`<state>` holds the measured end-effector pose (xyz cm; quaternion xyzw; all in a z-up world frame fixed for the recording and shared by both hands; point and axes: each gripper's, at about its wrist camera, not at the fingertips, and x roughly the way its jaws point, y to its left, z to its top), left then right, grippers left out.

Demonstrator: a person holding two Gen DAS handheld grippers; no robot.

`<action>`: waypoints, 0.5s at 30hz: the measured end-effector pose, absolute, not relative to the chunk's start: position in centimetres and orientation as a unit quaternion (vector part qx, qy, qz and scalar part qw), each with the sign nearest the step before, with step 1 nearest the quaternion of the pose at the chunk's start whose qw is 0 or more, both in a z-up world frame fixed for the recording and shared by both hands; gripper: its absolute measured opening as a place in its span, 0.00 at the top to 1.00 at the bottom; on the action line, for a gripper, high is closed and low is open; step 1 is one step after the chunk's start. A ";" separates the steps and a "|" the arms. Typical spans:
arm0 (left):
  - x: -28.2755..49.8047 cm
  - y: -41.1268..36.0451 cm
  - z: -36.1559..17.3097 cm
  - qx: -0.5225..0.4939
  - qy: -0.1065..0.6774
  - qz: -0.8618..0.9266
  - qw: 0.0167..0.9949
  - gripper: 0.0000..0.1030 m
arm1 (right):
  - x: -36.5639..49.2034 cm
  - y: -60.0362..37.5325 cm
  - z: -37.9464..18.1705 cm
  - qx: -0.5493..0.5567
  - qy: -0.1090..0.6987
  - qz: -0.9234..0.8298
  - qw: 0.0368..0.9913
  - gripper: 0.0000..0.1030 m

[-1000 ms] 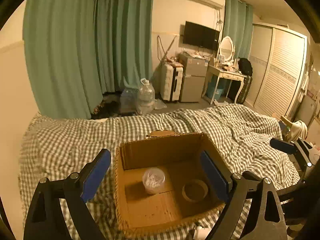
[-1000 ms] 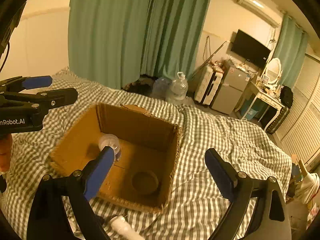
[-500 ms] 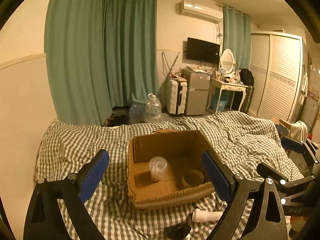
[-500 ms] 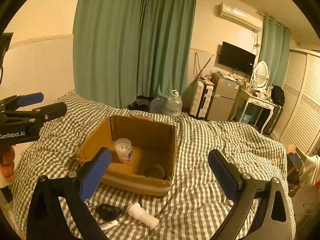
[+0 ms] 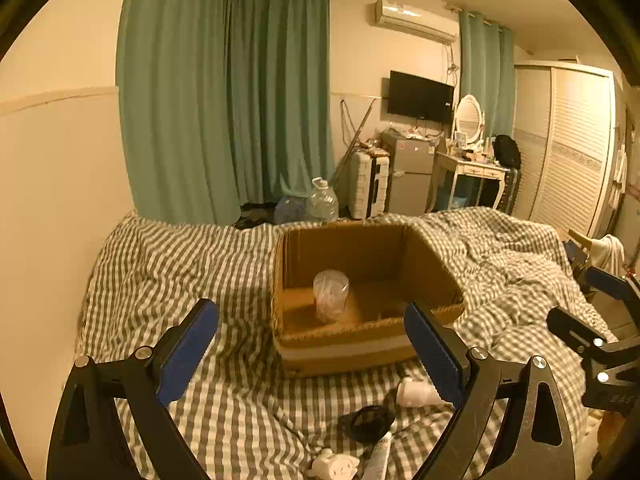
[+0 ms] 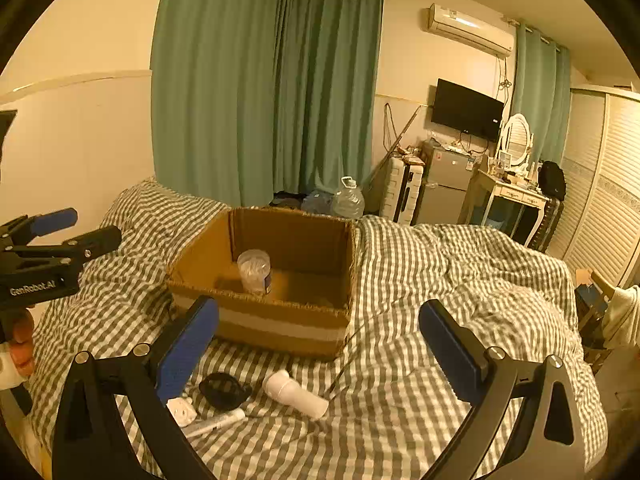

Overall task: Organize objects
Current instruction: 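Withdraw both tools from the box toward the remaining items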

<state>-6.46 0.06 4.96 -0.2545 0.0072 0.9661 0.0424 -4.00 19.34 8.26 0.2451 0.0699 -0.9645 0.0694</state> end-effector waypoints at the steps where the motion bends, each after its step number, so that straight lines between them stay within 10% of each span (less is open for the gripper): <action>1: -6.3 0.2 4.6 -0.255 0.009 0.966 0.040 0.06 | -3.9 19.4 7.9 0.246 0.068 -0.964 0.070 0.02; 15: -5.8 2.0 -4.0 -0.312 0.029 0.949 0.032 0.06 | -4.5 20.3 -0.7 0.301 0.065 -0.948 0.073 0.02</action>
